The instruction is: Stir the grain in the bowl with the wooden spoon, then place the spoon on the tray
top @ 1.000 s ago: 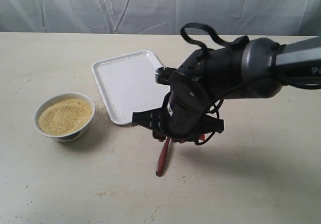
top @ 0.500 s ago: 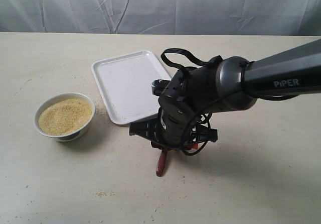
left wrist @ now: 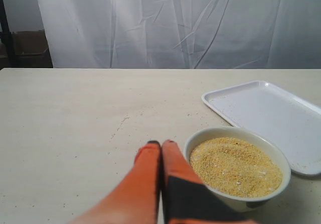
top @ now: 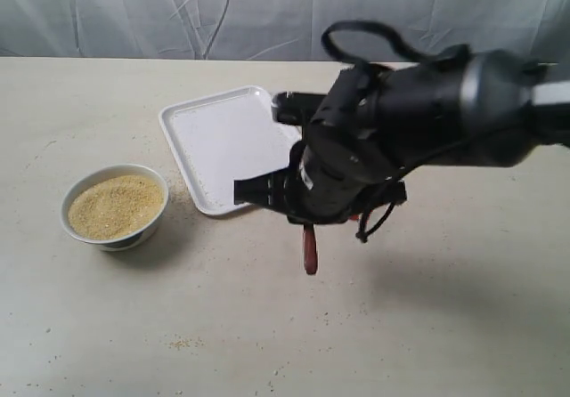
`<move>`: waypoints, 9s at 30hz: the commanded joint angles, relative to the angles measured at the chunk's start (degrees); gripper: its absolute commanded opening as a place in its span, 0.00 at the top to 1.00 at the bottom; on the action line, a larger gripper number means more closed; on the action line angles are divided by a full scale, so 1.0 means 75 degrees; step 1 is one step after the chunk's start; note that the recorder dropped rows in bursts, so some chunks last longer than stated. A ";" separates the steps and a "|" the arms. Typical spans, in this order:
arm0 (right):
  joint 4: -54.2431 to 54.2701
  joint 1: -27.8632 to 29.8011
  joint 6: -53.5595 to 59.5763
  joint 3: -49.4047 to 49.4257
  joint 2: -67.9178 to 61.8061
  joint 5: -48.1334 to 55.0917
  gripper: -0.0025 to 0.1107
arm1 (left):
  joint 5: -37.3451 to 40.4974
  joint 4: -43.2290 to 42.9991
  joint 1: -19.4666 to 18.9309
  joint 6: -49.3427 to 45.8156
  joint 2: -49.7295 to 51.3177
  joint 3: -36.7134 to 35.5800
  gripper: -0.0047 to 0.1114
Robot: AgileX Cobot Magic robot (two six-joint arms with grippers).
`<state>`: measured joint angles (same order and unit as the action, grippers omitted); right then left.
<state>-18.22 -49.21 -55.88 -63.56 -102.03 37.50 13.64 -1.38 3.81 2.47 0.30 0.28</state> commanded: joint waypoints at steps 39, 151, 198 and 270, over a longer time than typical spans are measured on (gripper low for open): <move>0.0467 -0.1093 1.0979 -0.6966 -0.4035 0.2942 0.67 | -0.0045 0.0003 -0.0033 -0.0003 -0.0040 -0.0038 0.96; 0.3728 -0.0306 -0.2175 0.1462 -0.2137 -1.0265 0.53 | -0.0045 0.0003 -0.0033 -0.0003 -0.0040 -0.0038 0.96; 0.4076 -0.0277 0.2666 -0.0029 -0.1760 -1.0739 0.98 | -0.0045 0.0003 -0.0033 -0.0003 -0.0040 -0.0038 0.96; 0.5867 -0.1125 0.9032 -0.1111 -0.2655 -0.9073 0.98 | -0.0045 0.0003 -0.0033 -0.0003 -0.0040 -0.0038 0.96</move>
<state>25.67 -57.16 11.45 -71.87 -121.46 -32.15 13.64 -1.38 3.81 2.47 0.30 0.28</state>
